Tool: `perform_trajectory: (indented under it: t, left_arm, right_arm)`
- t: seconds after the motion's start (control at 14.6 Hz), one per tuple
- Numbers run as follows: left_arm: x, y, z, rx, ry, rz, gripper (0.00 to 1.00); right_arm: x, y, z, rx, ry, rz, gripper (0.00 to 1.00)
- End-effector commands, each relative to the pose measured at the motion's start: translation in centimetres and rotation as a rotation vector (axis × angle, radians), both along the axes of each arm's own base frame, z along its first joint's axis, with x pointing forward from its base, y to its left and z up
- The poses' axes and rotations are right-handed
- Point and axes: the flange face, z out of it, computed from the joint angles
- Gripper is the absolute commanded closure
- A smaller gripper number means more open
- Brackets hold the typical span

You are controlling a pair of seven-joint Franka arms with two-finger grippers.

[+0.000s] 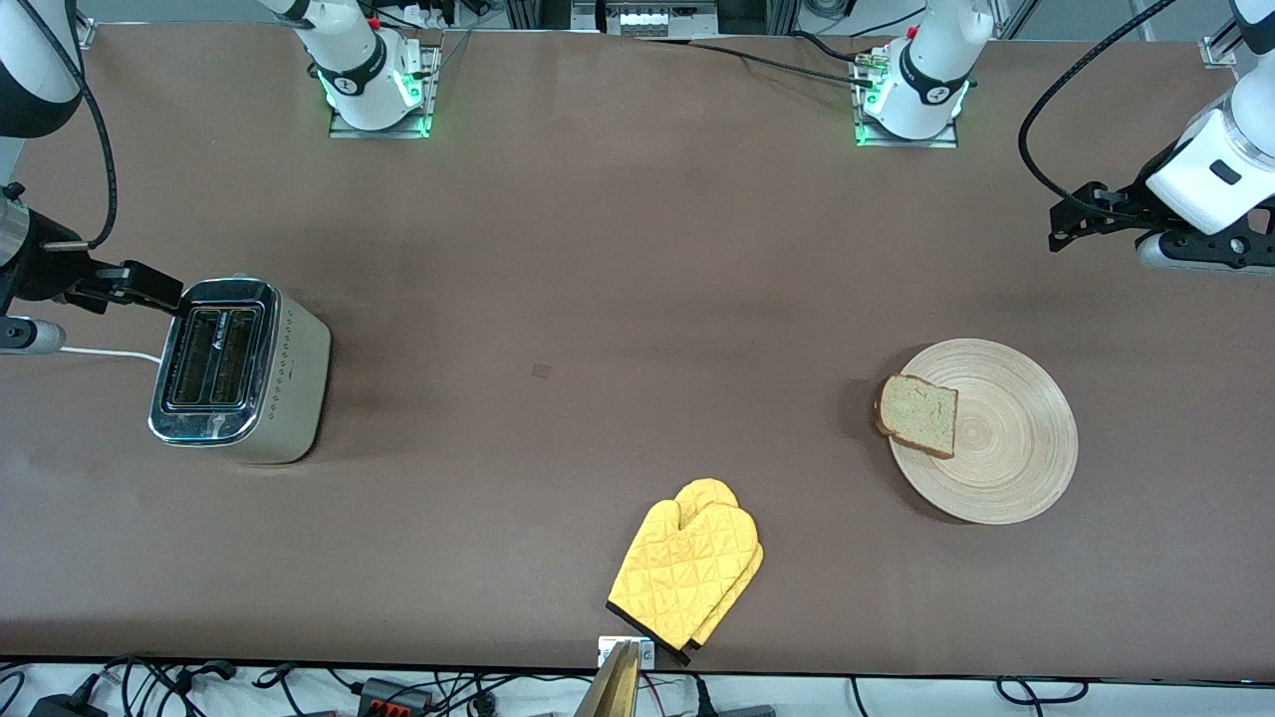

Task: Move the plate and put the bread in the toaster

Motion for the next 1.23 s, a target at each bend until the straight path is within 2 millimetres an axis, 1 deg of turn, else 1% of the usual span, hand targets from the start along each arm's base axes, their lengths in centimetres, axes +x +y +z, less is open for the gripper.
perform_trajectory:
  t: [0.0, 0.89, 1.03, 1.16]
  left_arm:
    - [-0.3, 0.2, 0.6, -0.003, 0.003, -0.003, 0.00]
    - [-0.3, 0.3, 0.7, -0.003, 0.001, 0.001, 0.00]
    - [0.1, 0.3, 0.2, -0.002, 0.009, -0.011, 0.00]
    - [0.8, 0.2, 0.5, -0.002, 0.018, -0.004, 0.00]
  right_arm:
    - [-0.2, 0.2, 0.7, 0.015, 0.001, -0.014, 0.00]
    - [-0.2, 0.2, 0.7, 0.014, 0.001, -0.003, 0.00]
    - [-0.2, 0.2, 0.7, 0.013, 0.001, -0.003, 0.00]
    - [-0.2, 0.1, 0.7, 0.013, 0.001, 0.000, 0.00]
